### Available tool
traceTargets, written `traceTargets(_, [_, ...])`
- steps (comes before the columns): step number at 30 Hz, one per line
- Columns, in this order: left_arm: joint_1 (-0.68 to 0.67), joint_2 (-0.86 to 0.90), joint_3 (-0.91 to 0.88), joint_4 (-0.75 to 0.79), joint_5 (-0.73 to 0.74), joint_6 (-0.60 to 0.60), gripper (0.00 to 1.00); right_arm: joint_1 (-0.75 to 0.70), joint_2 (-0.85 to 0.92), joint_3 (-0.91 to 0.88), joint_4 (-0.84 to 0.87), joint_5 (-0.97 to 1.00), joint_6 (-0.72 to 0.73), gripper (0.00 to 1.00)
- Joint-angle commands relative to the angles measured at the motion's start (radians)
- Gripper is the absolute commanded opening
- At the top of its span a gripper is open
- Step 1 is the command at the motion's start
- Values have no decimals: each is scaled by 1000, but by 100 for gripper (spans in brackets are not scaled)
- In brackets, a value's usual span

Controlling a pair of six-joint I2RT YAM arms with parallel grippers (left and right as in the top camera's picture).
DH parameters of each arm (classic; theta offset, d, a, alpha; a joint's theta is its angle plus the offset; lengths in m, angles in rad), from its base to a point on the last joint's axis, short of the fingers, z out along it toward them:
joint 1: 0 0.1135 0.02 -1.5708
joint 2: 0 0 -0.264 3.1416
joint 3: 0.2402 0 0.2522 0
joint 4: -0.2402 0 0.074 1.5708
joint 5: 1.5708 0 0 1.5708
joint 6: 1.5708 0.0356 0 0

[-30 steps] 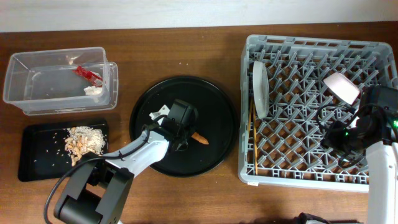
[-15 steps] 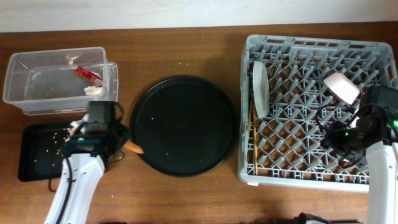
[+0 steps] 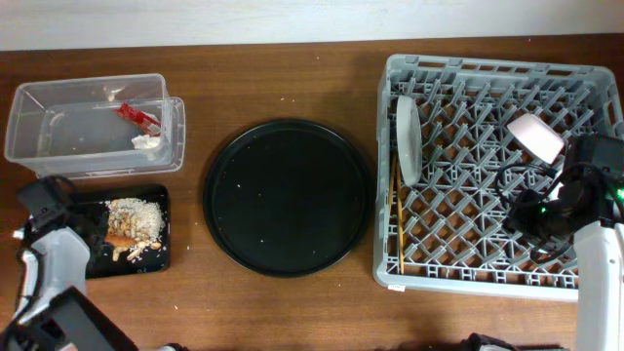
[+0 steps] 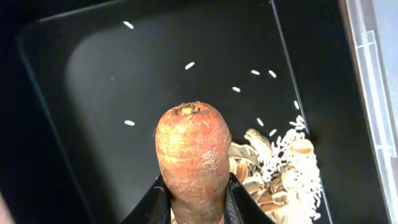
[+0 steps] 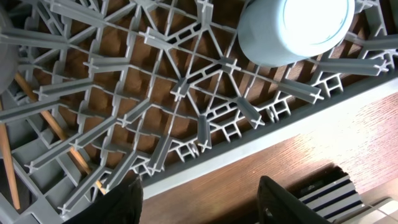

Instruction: Sort waste into correct bins and load items into the dishwasher rack

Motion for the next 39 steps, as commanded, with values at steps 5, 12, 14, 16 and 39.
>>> traceTargets(5, [6,67,3,20,-11,22,53,-4,-6,2,-1,-3,1,59])
traceTargets(12, [-156,67,343,-299,96,327,65,-2,-3,2,125,-329,-132,78])
traceTargets(14, [-326,67,419,-331,141,511,68,17,18,2,182,-393,-178,78])
traceTargets(16, [-556,67,447,-360,147,674,82,133,86,3,234,-402,-235,79])
traceTargets(39, [-620,-1113,-114,-335,203,673,99,194,-619,-274,400,-140,-198,98])
